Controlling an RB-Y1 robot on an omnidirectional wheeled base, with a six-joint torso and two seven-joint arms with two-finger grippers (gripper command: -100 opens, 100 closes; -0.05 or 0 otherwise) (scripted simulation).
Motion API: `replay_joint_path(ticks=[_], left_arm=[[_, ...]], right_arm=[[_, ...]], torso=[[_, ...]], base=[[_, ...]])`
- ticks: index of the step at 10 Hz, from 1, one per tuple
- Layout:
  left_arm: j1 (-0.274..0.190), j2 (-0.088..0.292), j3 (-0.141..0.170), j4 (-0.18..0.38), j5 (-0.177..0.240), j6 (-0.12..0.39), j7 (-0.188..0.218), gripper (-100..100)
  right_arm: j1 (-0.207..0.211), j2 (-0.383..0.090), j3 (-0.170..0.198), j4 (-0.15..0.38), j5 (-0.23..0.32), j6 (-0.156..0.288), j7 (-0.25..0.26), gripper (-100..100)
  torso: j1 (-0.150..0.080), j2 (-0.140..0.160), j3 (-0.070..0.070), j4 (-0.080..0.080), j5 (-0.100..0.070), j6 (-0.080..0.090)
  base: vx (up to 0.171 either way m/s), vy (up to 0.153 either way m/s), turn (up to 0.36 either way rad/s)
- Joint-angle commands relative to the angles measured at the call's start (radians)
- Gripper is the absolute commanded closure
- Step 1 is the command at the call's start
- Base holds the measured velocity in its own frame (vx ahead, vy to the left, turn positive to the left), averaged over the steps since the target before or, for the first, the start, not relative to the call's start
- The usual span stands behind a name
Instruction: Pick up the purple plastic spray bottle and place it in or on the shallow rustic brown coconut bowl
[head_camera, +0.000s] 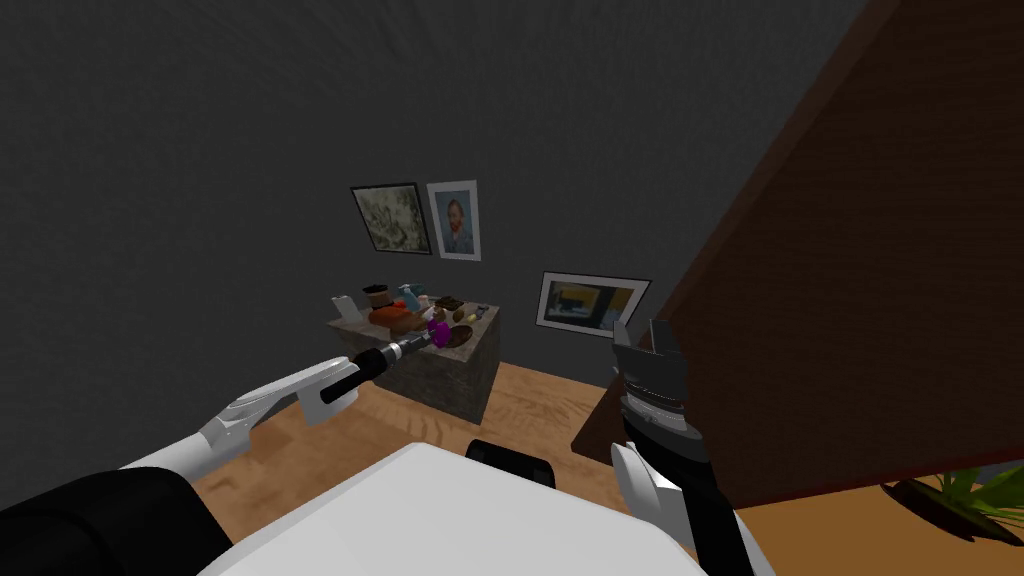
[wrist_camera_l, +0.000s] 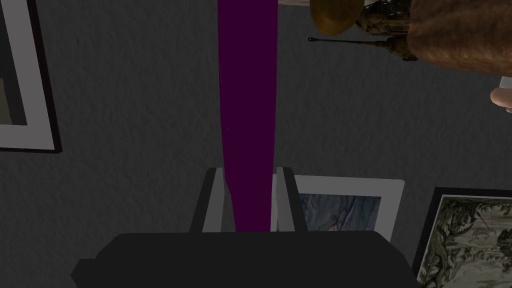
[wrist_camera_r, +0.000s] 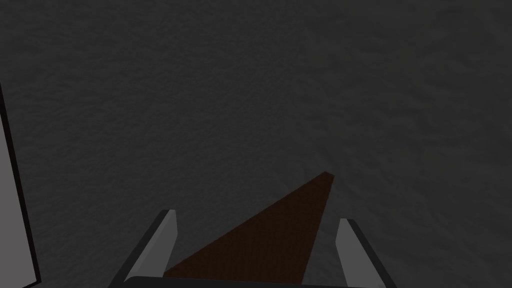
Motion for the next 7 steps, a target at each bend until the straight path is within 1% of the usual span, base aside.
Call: replay_joint_path(ticks=[1, 4, 5, 6, 7], left_arm=[[-0.006, 0.019, 0.024, -0.015, 0.007, 0.041, 0.005, 100], [-0.007, 0.035, 0.058, -0.035, 0.014, 0.088, 0.011, 100], [-0.005, 0.031, 0.054, -0.030, 0.012, 0.075, 0.011, 100], [-0.006, 0.031, 0.055, -0.032, 0.012, 0.079, 0.010, -100], [-0.007, 0.031, 0.055, -0.032, 0.012, 0.078, 0.010, -100]], right_arm=[[0.000, 0.000, 0.000, 0.000, 0.000, 0.000, 0.000, 0], [0.000, 0.000, 0.000, 0.000, 0.000, 0.000, 0.000, 0], [0.000, 0.000, 0.000, 0.000, 0.000, 0.000, 0.000, 0], [0.000, 0.000, 0.000, 0.000, 0.000, 0.000, 0.000, 0], [0.000, 0.000, 0.000, 0.000, 0.000, 0.000, 0.000, 0]], torso=[[0.000, 0.000, 0.000, 0.000, 0.000, 0.000], [-0.001, -0.003, -0.002, -0.001, -0.001, 0.002], [-0.001, -0.002, -0.001, -0.001, -0.001, 0.001], [0.000, 0.002, 0.001, 0.000, 0.000, 0.000], [0.001, 0.005, 0.003, 0.001, 0.000, 0.000]], base=[[0.105, -0.035, -0.224], [0.114, -0.015, -0.202], [0.044, -0.003, -0.036], [0.011, -0.001, 0.002], [0.005, -0.001, -0.001]])
